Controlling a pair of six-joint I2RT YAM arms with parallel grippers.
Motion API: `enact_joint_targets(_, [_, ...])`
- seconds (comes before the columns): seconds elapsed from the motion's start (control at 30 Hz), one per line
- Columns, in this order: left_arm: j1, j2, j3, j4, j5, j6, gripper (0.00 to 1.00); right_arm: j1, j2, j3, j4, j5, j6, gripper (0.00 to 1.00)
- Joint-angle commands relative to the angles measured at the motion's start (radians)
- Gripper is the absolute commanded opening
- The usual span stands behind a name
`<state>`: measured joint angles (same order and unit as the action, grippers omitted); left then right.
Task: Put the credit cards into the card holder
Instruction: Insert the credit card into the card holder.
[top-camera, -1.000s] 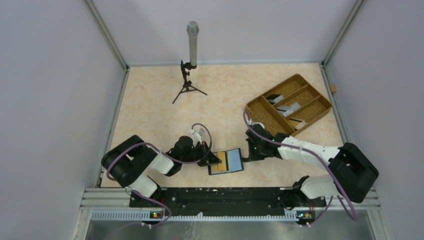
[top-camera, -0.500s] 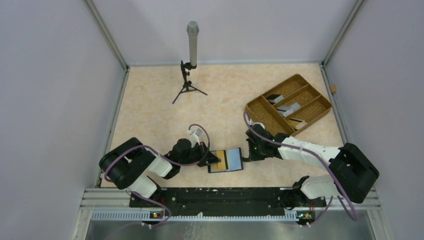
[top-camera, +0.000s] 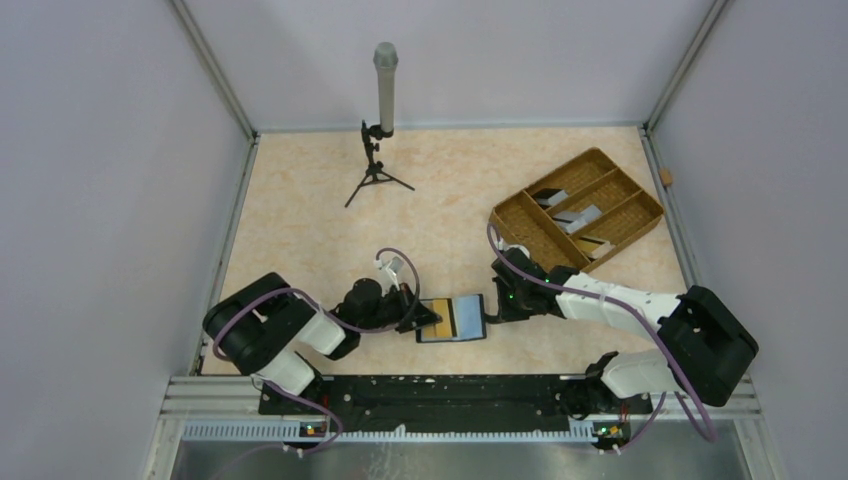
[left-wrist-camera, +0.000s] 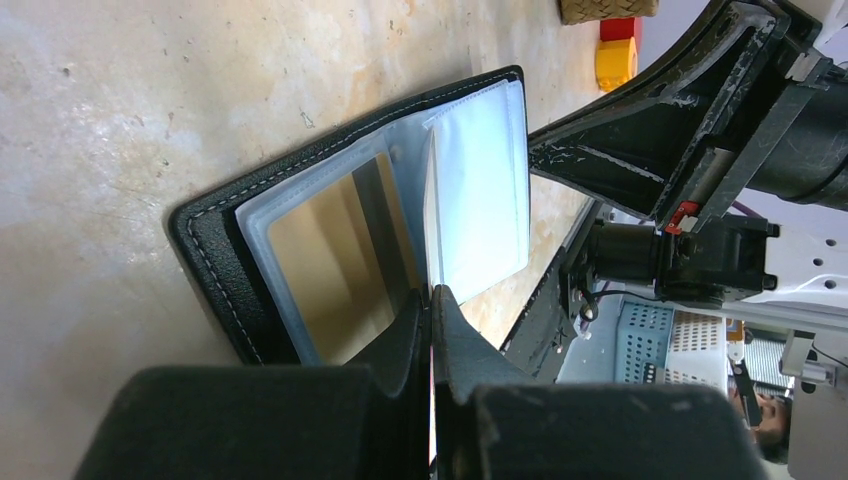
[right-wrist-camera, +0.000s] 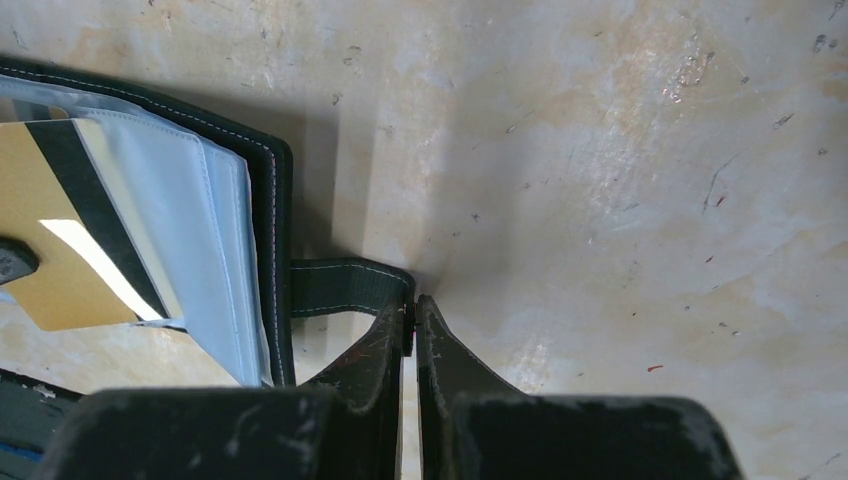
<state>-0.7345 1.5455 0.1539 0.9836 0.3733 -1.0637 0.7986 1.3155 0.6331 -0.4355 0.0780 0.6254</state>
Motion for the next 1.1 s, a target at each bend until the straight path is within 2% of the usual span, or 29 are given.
enact_joint_targets(0.0, [-0.013,0.032,-0.012,0.115,-0.015,-0.001,0.00,0.009,-0.020,0.004,0.005,0.007,0.007,0.00])
enact_joint_targets(0.43, [-0.068,0.096,-0.012,0.218,-0.045,-0.050,0.00,0.010,-0.012,-0.007,0.019,0.007,0.018,0.00])
enact_joint_targets(0.73, [-0.092,0.143,-0.017,0.283,-0.077,-0.089,0.00,0.011,-0.017,0.008,-0.030,0.059,0.023,0.00])
enact_joint_targets(0.8, [-0.092,0.143,-0.016,0.272,-0.079,-0.092,0.00,0.013,-0.035,0.023,-0.050,0.060,0.024,0.06])
enact_joint_targets(0.9, [-0.092,0.135,-0.012,0.239,-0.084,-0.092,0.00,0.011,-0.084,0.041,-0.072,0.059,0.026,0.22])
enact_joint_targets(1.0, [-0.093,0.126,-0.004,0.209,-0.083,-0.087,0.00,0.011,-0.130,0.051,-0.085,0.046,0.024,0.42])
enact_joint_targets(1.07, [-0.092,0.125,0.000,0.198,-0.079,-0.084,0.00,0.018,-0.158,0.058,-0.090,0.036,0.018,0.47])
